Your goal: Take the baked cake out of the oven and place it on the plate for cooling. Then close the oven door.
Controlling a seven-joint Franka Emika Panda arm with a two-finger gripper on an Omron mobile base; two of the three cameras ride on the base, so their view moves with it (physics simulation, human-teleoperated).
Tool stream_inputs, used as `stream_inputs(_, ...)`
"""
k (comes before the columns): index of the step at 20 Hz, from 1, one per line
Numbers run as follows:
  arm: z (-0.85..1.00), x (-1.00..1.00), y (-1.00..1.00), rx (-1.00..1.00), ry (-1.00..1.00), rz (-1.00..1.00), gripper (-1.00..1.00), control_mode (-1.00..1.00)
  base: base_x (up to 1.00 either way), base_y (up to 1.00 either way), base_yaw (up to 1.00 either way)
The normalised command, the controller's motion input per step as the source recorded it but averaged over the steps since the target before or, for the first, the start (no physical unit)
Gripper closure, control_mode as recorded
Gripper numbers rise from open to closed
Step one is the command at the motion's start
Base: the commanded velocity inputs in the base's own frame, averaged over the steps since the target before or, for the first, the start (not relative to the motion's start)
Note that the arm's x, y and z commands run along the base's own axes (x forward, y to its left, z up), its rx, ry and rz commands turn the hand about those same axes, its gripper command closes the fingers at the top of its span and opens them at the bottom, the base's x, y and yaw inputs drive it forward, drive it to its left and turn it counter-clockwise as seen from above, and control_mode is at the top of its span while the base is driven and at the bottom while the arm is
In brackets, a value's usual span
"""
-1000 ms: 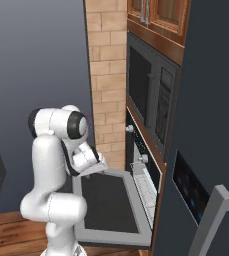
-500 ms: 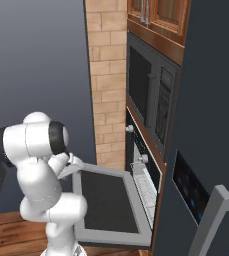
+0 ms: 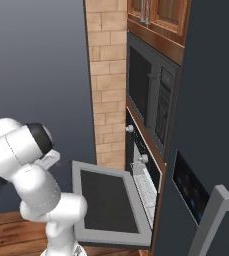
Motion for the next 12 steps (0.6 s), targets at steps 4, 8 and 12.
stream_inputs(4,-0.15,0.0,0.8,-0.39,0.01,-0.02,-1.0,-1.0,0.0,0.0,0.0)
stream_inputs(8,-0.3,0.0,0.71,-0.39,0.0,-0.03,-1.0,-1.0,0.0,0.0,0.0)
stream_inputs(12,-0.46,0.0,0.49,-0.4,0.0,-0.05,-1.0,-1.0,0.0,0.0,0.0)
